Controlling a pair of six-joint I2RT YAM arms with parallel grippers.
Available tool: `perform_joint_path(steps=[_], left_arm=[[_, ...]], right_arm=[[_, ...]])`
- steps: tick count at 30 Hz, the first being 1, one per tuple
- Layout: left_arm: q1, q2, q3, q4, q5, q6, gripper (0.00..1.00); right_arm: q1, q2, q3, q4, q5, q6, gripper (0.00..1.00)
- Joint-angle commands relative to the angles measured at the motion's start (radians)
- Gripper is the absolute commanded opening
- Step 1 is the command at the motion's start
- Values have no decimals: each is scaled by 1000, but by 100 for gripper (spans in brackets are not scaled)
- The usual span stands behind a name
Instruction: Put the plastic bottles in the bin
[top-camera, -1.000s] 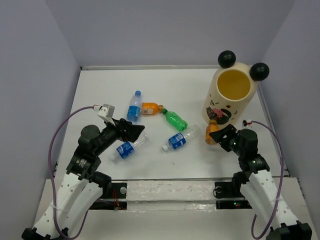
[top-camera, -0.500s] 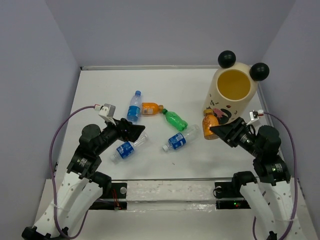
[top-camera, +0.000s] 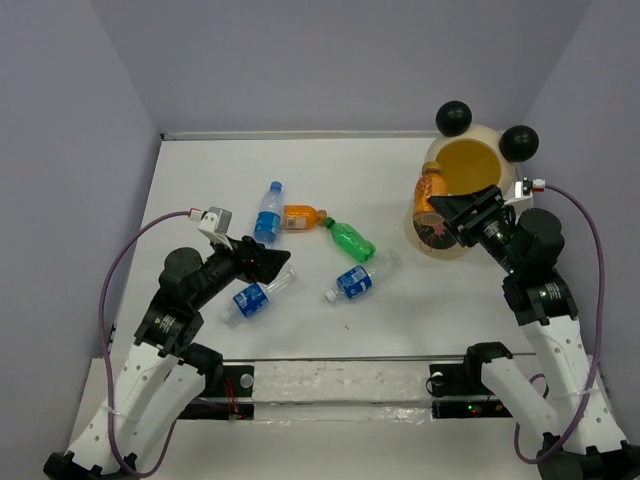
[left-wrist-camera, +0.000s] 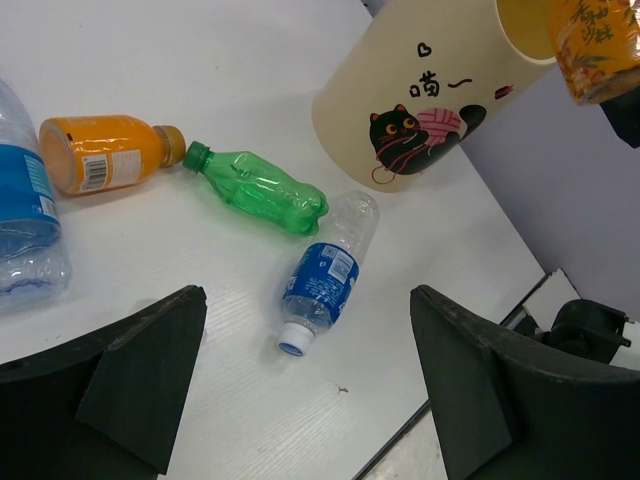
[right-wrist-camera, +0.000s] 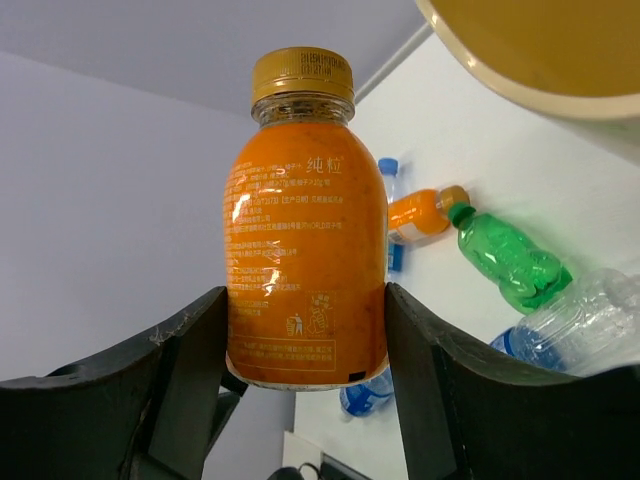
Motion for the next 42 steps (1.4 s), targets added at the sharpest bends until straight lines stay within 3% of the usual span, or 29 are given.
perform_joint_path(steps=[1, 12, 30, 34, 39, 42], left_arm=[[-3, 3, -3, 28, 20, 20, 93], [-3, 1, -2, 30, 30, 30, 93], [-1, 32, 0, 30, 37, 36, 93], [-3, 43, 1, 30, 37, 34, 93], [-3, 54, 1, 24, 26, 36, 93], [-3, 60, 4, 24, 24, 37, 93]], right_arm=[[-4, -50, 13, 68, 140, 23, 36], [-4, -21, 10, 36, 363, 100, 36], [-4, 88, 56, 74, 562, 201, 42], [-4, 117, 73, 89, 593, 219, 53], [-4, 140, 94, 112, 614, 224, 75], [-4, 160, 117, 121, 617, 221, 81]])
